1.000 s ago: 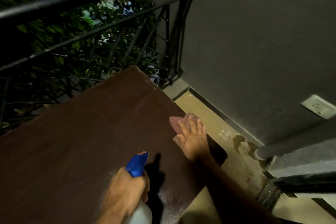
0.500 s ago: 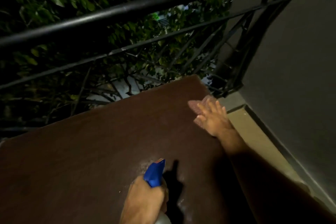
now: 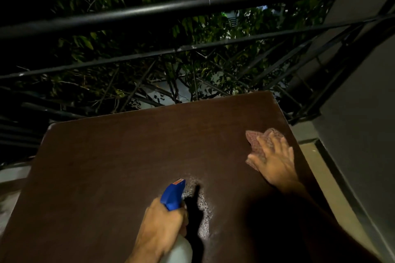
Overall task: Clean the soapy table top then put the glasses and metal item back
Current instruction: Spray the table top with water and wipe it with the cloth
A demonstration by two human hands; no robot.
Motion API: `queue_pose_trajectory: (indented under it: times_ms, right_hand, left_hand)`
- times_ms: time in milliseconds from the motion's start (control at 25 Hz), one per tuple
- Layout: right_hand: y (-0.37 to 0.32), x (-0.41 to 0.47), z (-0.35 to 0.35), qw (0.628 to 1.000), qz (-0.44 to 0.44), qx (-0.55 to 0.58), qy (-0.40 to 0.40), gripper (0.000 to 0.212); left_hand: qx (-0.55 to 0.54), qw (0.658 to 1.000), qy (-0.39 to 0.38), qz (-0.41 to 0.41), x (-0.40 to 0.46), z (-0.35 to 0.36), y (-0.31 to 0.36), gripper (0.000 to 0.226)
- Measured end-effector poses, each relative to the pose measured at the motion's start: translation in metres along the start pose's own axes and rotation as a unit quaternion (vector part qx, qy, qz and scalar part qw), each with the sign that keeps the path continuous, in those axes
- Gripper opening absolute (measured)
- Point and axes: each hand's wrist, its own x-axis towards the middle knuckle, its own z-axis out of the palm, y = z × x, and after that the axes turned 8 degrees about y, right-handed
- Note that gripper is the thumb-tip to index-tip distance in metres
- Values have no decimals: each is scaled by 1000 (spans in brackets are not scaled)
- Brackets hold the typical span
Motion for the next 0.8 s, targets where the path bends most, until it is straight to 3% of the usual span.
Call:
queue_pose_trajectory:
  times_ms: [120,320,600,800]
  right_hand:
    - [-15,-28,0,999,-2,-12,-29,95]
    - [-56,-70,6,999,0,2,-39,62]
    - [-113,-127,2,999,-22,-9,-43,51]
    - [-159,-148,-15,994,-1,102,-38,48]
  left_hand:
    - [-25,1000,7,13,-7,-11,-7,29]
    - [-33,998,34,44,-10,-27,-28,27]
    - [-98,988,72,98,0,-54,-75,23]
    - [-148,978,94,113,12,-86,-106,27]
